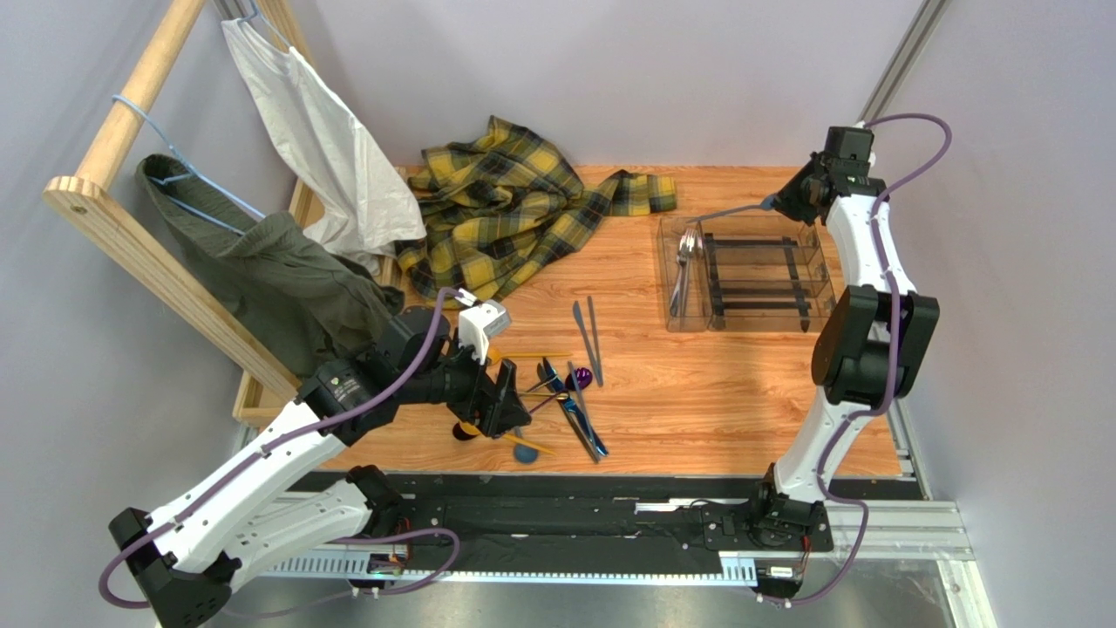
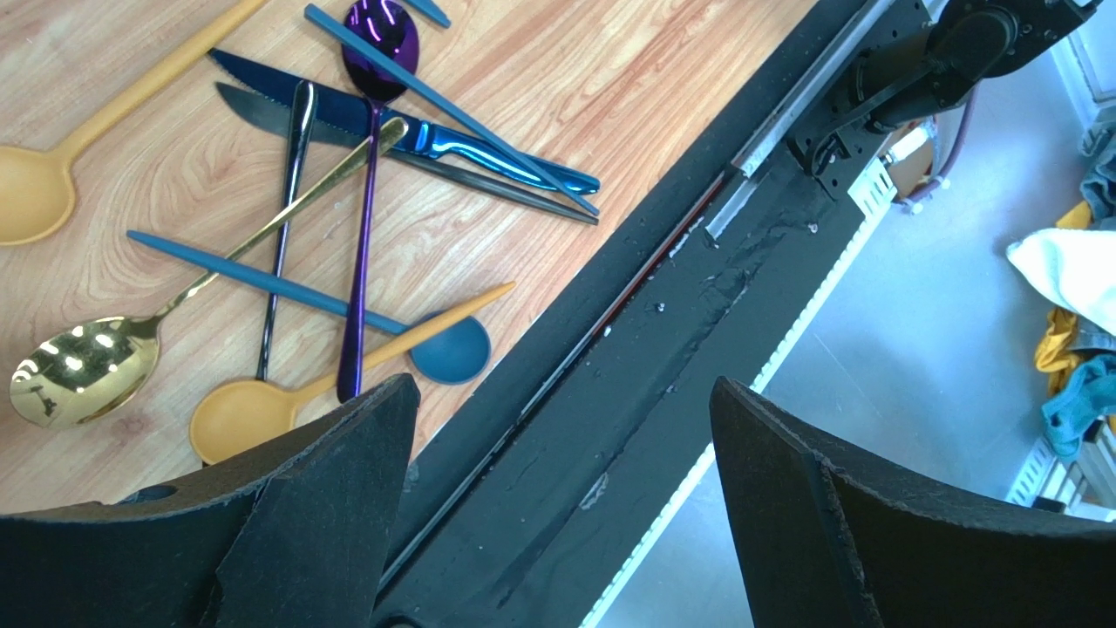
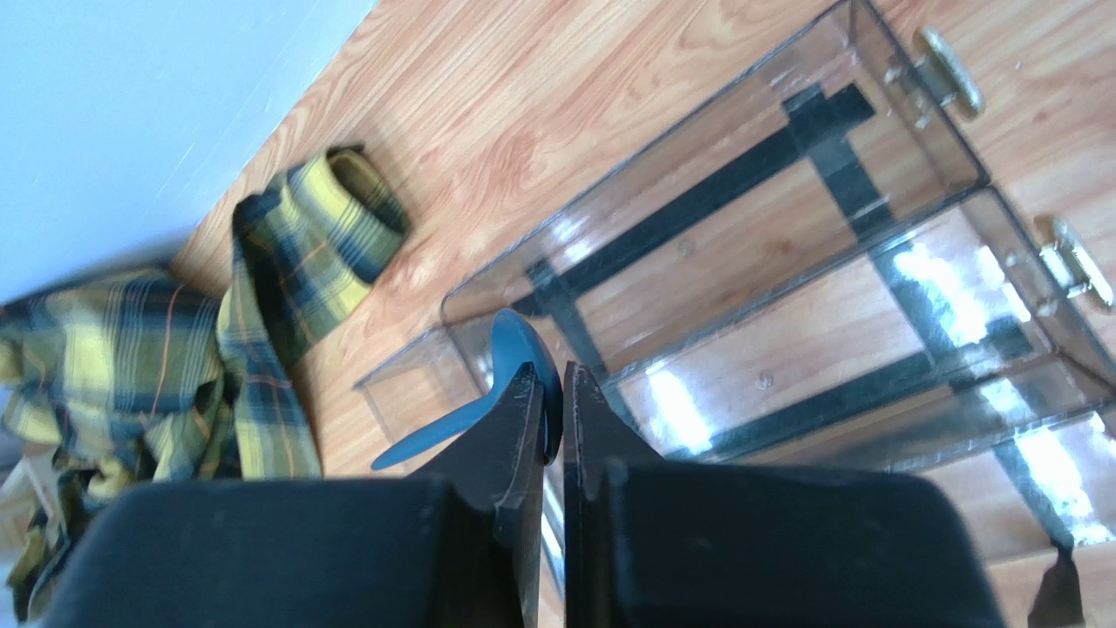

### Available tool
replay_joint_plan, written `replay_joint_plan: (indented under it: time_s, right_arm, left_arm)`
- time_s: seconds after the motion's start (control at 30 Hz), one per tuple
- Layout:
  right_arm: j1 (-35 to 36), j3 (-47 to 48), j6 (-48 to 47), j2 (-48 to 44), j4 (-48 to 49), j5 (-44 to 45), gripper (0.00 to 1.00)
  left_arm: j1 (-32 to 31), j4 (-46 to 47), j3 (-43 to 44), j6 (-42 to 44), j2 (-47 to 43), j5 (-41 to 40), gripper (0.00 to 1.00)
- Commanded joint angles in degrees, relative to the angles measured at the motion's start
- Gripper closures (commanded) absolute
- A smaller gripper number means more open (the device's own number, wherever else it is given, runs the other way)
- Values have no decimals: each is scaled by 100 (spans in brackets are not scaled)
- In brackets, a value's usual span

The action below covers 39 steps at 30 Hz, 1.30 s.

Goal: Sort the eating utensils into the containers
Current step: Place the spoon in the storage box.

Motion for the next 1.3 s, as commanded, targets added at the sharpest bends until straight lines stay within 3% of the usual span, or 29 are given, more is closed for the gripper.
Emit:
replay_joint_plan:
  time_s: [0.0,0.17,1.27]
  right_arm:
    - [-167,751,62,440,-19,216,100]
    - [-317,1280,-157,880,-353,234,100]
    - [-528,735,10,1496,-1,-232,98]
  left_arm:
    - [24,52,36,67,-42,114,9]
    - [15,25,36,67,-86,53,9]
    - [15,43,19,14,134,9,10]
